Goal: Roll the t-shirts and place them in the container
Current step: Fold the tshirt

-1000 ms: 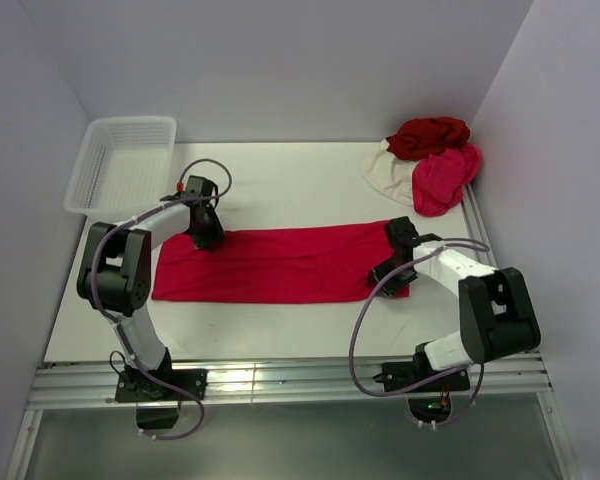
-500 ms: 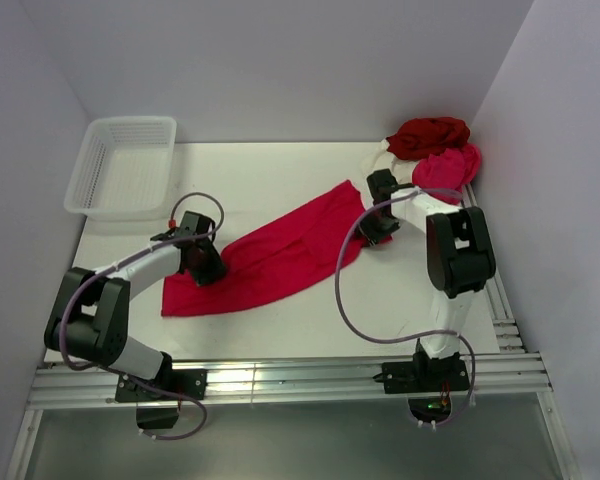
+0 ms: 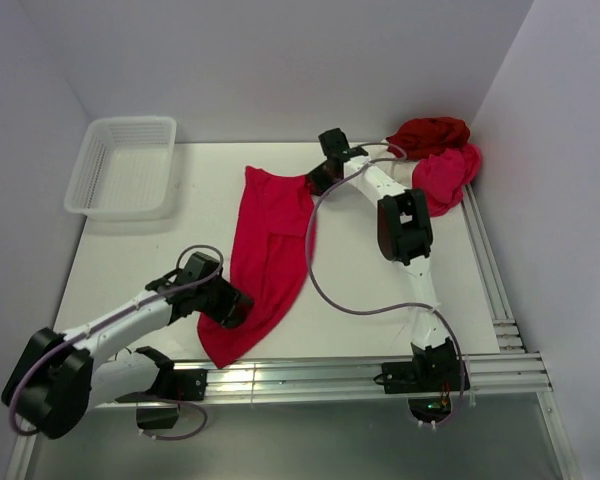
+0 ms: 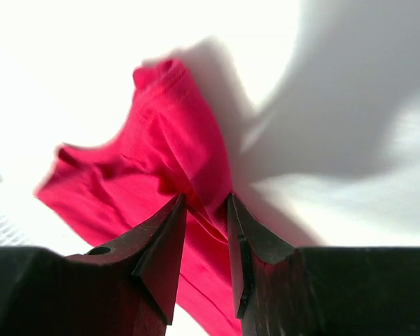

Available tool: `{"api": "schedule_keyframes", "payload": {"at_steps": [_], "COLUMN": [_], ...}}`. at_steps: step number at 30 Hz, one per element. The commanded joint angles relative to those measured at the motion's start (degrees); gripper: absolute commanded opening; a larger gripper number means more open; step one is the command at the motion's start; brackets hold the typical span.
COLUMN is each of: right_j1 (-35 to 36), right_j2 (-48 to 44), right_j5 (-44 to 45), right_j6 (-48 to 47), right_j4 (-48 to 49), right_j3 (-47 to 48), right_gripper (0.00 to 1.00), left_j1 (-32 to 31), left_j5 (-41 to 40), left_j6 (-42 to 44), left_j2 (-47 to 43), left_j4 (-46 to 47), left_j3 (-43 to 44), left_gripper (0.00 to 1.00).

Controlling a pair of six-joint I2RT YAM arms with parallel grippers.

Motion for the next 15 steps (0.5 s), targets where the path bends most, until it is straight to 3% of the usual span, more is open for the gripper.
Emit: {"api": "schedule_keyframes", "payload": {"at_steps": [1, 5, 9, 10, 15], "right_j1": [1.2, 1.9, 1.0, 0.6, -1.2], "right_j2": [4.3, 4.8, 0.5, 0.1, -4.9], "right_j5": [-2.5, -4.5, -4.6, -5.0, -5.6], "right_j6": [2.2, 2.5, -1.8, -4.2, -14.8], "right_j4": [4.5, 8.3, 13.3, 13.1, 9.2], "right_j3": [8.0, 7.4, 4.0, 4.2, 2.1], "right_gripper": [0.37, 0.41, 0.56, 0.57, 0.57], "left_j1": [-3.8, -4.1, -3.1, -1.6, 5.4], "left_j5": [1.0, 0.0, -3.6, -4.3, -10.6], "left_j6": [-22.4, -18.8, -2.1, 0.5, 17.6], "left_j2": [-7.2, -7.1, -1.7, -0.6, 4.8], "left_j4": [8.0, 0.3, -15.2, -19.5, -23.6], "left_j3": [-1.1, 6.2, 18.8, 19.9, 25.2], "left_gripper": [0.53, 0.61, 0.69, 0.7, 0.7]}}
